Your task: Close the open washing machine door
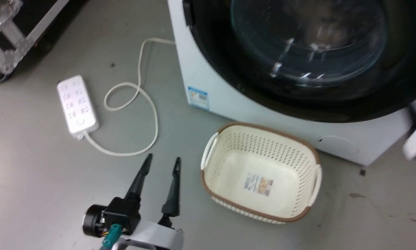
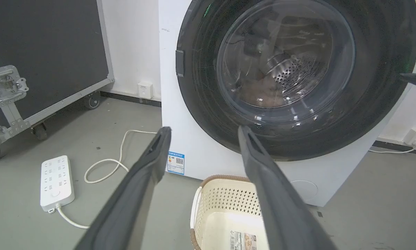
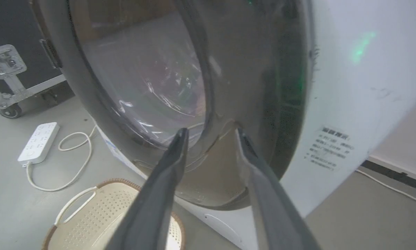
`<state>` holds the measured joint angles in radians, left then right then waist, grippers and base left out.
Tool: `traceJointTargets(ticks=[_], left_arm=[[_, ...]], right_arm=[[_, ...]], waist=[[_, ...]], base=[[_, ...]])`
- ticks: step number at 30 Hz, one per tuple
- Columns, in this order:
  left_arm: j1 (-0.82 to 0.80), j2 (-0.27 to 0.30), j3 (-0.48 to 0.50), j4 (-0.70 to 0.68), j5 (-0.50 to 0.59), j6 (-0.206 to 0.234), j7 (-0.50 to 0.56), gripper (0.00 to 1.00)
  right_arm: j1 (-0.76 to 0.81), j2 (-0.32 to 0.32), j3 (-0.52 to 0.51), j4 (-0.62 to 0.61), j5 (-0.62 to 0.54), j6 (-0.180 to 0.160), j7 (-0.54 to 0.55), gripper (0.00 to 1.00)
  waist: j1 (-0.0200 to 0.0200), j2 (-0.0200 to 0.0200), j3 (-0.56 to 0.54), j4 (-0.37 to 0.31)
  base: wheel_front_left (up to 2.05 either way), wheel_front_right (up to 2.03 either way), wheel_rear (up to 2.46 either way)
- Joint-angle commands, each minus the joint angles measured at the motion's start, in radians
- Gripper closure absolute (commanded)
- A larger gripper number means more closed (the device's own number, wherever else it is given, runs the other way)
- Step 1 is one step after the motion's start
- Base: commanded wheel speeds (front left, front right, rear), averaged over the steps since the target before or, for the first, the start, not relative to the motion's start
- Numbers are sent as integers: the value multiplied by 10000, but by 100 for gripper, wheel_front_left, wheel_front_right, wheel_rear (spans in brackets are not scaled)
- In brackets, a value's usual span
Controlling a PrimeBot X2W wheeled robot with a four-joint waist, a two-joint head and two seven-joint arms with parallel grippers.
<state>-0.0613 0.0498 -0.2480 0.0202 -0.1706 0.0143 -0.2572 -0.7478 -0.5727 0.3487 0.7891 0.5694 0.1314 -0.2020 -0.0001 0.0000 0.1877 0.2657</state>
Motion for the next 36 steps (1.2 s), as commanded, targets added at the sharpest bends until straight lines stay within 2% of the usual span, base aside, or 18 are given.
traceJointTargets(ticks=[1,6,9,14,18,22,25,30,31,36], left_arm=[[106,6,104,51,-4,-66,-45,0],[386,5,449,237,20,-248,-45,0],[572,5,695,345,-23,-332,-45,0],[840,5,1039,622,-53,-489,-45,0],[902,5,1210,746,-73,-534,-45,0],[850,5,1250,788,-86,-534,-45,0],[858,5,1263,829,-63,-564,-45,0],[815,5,1190,899,110,-666,-45,0],[824,-4,1193,893,87,-638,-1,100],[819,-11,1231,867,140,-631,95,100]], right_arm=[[484,199,155,-160,149,-7,-176,0],[2146,778,241,-1163,372,-7,-530,0],[3231,1166,-82,-1983,25,-7,-585,0],[5045,2127,-1539,-3940,-1647,-7,-594,0],[6421,3358,-2991,-5576,-3185,-7,-595,0],[7478,4442,-3780,-6969,-4430,-7,-596,0],[8035,4856,-3992,-7617,-5013,-7,-596,0],[8446,5119,-4062,-7965,-5372,-7,-597,0],[8319,5091,-4059,-7921,-5354,0,-551,100],[8283,5097,-4040,-7909,-5361,2,-467,100]], waist=[[1,0,-449,-417],[1,0,-1124,-1076],[1,0,-1411,-1518],[1,0,-1715,-2174],[1,0,-1775,-2545],[1,0,-1765,-2713],[1,0,-1787,-2799],[1,0,-1770,-2849],[1,0,-1770,-2851],[1,0,-1773,-2846]], base=[[0,0,0],[0,0,0],[0,0,0],[0,0,0],[0,0,0],[0,0,0],[0,0,0],[0,0,0],[0,0,0],[0,0,0]])
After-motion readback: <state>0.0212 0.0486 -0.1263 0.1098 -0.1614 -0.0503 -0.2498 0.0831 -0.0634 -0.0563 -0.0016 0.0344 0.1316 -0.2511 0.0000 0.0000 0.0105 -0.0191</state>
